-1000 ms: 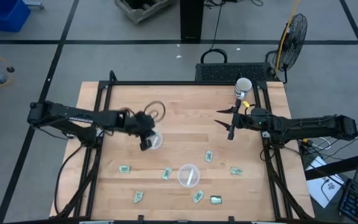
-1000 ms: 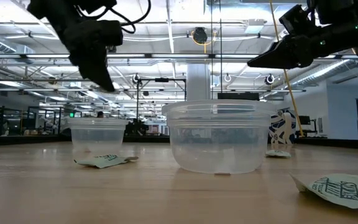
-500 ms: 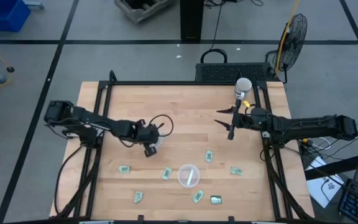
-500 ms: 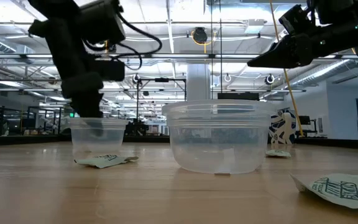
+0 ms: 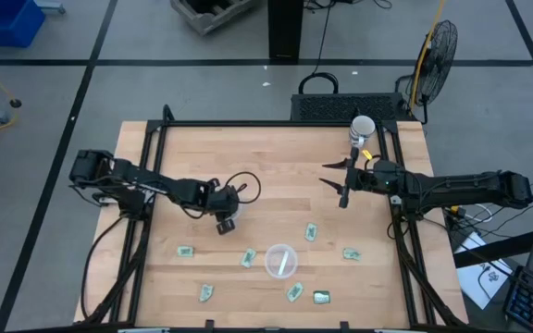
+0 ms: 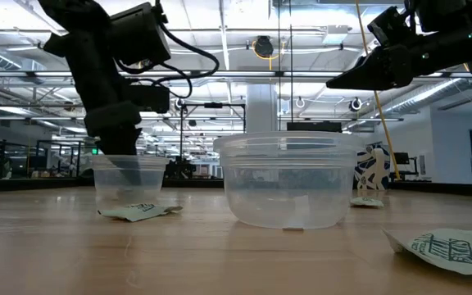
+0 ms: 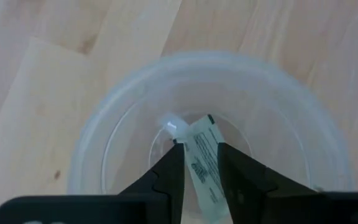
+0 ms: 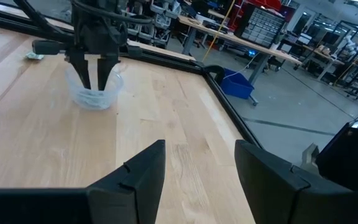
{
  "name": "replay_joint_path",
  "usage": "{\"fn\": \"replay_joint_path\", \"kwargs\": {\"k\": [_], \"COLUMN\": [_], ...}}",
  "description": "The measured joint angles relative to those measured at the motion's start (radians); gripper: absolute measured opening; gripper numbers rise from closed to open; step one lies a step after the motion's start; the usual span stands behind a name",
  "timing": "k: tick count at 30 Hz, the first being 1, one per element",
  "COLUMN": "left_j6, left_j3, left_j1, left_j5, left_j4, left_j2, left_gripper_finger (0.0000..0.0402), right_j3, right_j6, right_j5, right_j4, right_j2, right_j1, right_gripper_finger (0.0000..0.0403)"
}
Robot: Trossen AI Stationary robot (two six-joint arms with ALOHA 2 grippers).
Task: Pick and place items into bin
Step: Put the white stevia packet into the bottom transparent bin
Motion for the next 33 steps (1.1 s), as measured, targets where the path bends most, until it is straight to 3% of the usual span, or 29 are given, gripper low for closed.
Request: {"fn": "replay_joint_path", "kwargs": {"k": [4,10,16,22,29,33], "left_j6": [0.008,0.078,0.172,0.210,0.217,0.217], "left_j3": [0.022,0.097,0.159,0.167,0.167,0.166], "left_j1": [0.000,0.000,-0.001,0.003,0.027,0.026], "left_j5": [0.018,0.047,-0.091,-0.266,-0.268,-0.265], "left_j4": [-0.006,-0.033,-0.024,0.018,0.011,-0.010], "left_j2": [-0.043,-0.163,-0.284,-0.353,-0.363,-0.364], "left_gripper_finger": [0.0108,0.0108,0.0108,0.0108,0.0108,0.0108], "right_j3": [0.000,0.000,0.001,0.119,0.237,0.235], "right_j6": [0.001,0.086,0.055,0.029,0.101,0.143], "right_j5": [-0.010,-0.122,-0.239,-0.091,-0.038,0.026], "right_j4": [0.002,0.056,0.066,-0.003,-0.052,-0.114], "right_j2": [0.000,0.000,0.008,0.125,0.380,0.424], "right_j1": [0.003,0.007,0.088,0.234,0.313,0.337], "right_gripper_finger": [0.0185,0.0185,0.0185,0.0185,0.0185,0.0185]}}
